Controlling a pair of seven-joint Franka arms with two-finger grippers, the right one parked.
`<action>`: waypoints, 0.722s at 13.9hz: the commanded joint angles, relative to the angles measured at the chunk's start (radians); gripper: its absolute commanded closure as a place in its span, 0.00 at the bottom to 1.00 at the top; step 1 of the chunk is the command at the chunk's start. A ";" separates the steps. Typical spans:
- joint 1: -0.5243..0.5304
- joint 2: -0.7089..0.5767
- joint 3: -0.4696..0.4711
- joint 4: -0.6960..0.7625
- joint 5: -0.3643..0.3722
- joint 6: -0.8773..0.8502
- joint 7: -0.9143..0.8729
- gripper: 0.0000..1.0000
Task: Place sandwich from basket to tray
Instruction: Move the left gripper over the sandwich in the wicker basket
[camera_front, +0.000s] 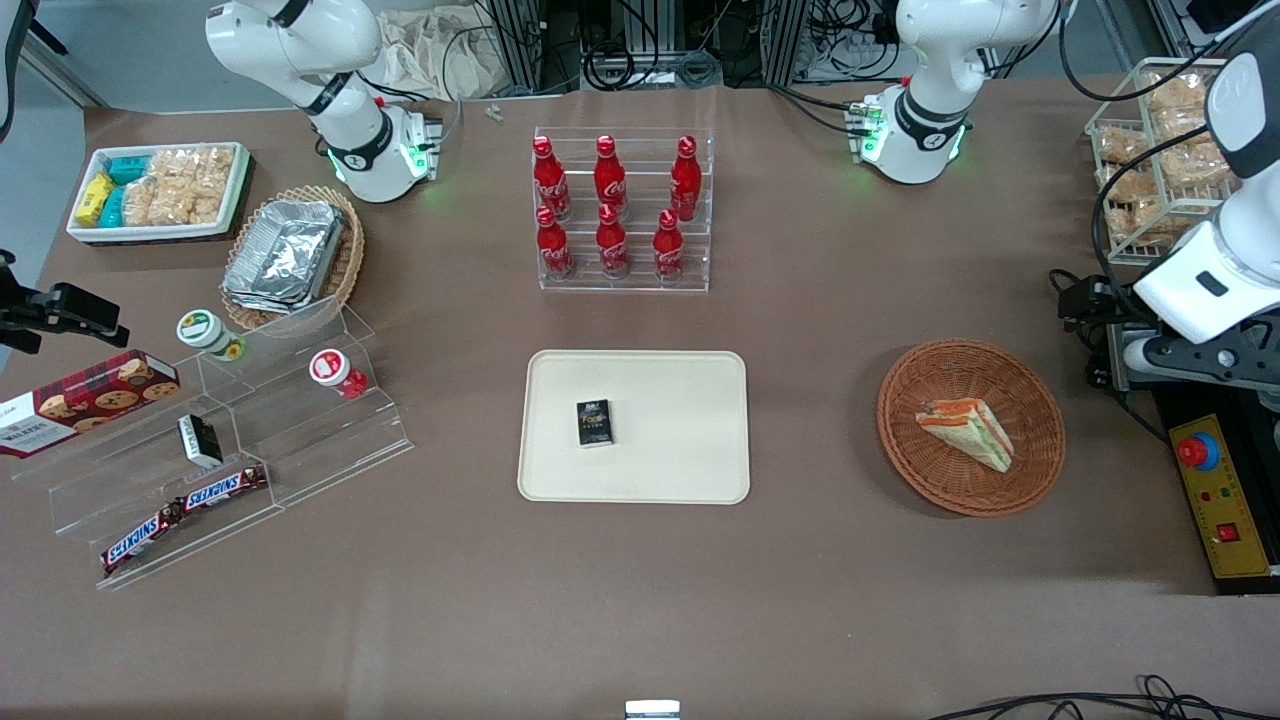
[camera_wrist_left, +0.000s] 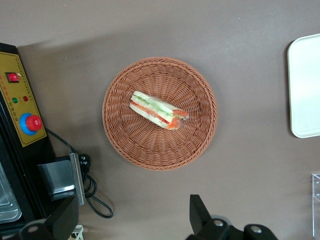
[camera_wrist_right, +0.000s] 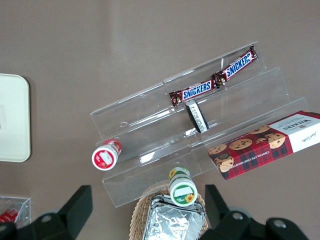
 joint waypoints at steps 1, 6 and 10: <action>-0.004 0.014 -0.003 0.023 0.002 -0.033 -0.014 0.00; 0.002 0.031 0.005 -0.014 -0.012 -0.042 -0.117 0.00; 0.003 -0.013 0.019 -0.216 -0.032 0.146 -0.386 0.00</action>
